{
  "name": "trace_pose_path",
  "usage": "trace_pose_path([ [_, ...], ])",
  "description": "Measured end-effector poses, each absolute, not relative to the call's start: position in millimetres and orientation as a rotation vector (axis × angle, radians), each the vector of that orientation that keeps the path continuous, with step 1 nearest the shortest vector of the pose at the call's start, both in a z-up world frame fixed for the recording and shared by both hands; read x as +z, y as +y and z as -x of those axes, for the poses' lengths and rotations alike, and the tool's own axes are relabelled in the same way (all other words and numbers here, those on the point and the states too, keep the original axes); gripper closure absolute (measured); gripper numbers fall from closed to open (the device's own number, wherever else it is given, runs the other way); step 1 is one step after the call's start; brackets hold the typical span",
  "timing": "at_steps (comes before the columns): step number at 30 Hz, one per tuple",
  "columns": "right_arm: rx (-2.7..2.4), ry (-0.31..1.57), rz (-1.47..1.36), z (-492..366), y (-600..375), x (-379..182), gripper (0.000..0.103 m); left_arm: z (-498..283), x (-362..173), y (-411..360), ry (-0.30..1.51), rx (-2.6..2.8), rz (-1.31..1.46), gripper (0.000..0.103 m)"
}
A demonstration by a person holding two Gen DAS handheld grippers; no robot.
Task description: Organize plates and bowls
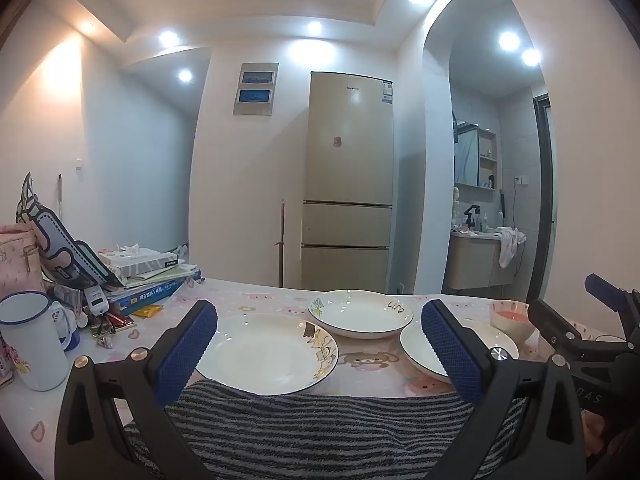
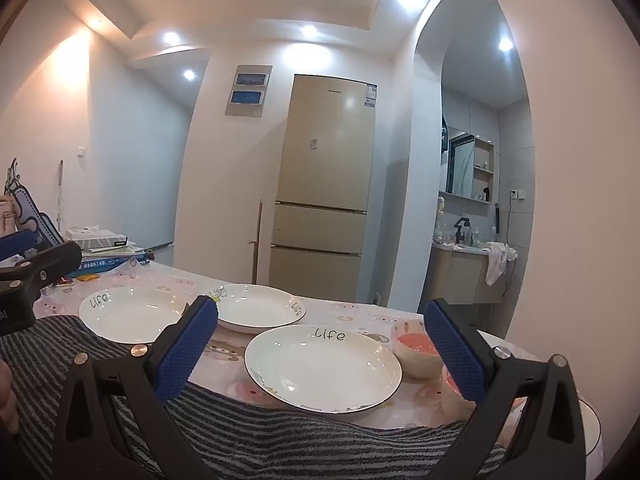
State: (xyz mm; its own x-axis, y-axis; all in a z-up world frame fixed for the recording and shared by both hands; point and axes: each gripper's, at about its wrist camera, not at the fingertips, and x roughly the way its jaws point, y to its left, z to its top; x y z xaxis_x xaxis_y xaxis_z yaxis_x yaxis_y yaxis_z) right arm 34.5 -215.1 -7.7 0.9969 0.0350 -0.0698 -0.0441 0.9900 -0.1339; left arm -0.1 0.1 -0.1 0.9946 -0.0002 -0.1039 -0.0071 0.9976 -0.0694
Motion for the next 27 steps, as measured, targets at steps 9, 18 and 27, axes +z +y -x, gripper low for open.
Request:
trace_pose_path([
  [9, 0.034, 0.071, 0.137, -36, -218, -8, 0.0, 0, 0, 1, 0.116, 0.002, 0.083, 0.0],
  [18, 0.02, 0.141, 0.126, -48, -220, -12, 0.0, -3, -3, 6, 0.113, 0.003, 0.078, 0.0],
  [27, 0.019, 0.165, 0.124, -52, -218, -10, 0.0, -3, -2, 6, 0.113, 0.002, 0.078, 0.0],
])
